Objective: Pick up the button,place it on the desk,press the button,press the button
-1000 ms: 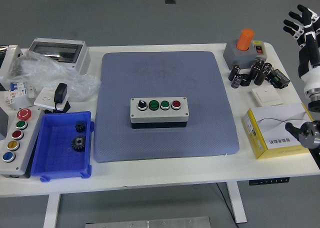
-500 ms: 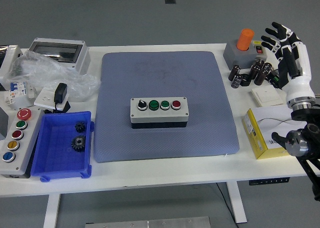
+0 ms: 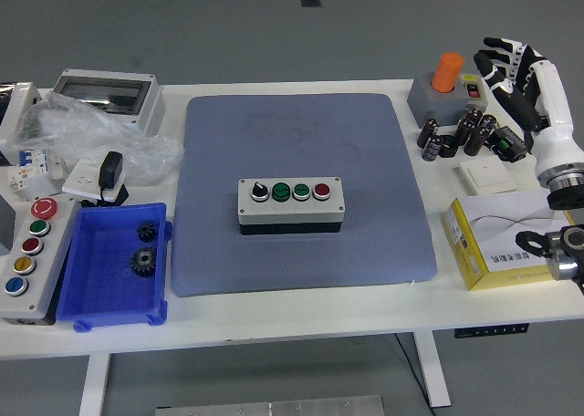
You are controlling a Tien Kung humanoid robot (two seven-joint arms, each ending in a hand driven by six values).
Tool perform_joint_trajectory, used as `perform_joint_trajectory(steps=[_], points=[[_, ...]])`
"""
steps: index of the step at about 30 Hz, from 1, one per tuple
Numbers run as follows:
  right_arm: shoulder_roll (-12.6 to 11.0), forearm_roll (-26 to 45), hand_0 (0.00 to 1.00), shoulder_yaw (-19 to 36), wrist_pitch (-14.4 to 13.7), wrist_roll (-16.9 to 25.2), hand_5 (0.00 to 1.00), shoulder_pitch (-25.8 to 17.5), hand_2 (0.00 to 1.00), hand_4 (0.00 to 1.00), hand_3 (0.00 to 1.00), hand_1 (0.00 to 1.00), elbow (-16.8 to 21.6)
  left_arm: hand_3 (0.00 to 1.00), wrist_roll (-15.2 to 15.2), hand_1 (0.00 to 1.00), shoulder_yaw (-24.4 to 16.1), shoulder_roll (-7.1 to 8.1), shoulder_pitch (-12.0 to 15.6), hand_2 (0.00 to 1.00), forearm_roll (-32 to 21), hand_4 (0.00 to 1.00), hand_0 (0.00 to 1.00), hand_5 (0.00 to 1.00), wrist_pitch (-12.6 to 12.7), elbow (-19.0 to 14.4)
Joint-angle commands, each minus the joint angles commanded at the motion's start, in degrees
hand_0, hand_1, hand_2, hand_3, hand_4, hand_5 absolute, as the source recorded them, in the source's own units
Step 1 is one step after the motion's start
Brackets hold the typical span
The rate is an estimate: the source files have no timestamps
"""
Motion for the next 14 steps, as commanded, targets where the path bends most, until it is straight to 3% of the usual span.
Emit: perform_joint_trajectory(steps=[4,14], points=[[-0.4,-3.7,0.785,2.1,-0.6,-0.5,0.681,-0.8,0.765,0.960,0.761,0.722,-0.1,0.678,-0.1,0.694,-0.1,-0.06,0.0,0.668,0.2,0.858,0.662,0.513,0.0,0.0],[0.8,-1.6,0.786,3.5,-1.6,2.6,0.658,-1.3,0.773,0.936,0.761,0.719,-1.1,0.687,-0.1,0.695,0.0,0.18,-0.5,0.667,0.4,0.857,0.662,0.514,0.4,-0.1]])
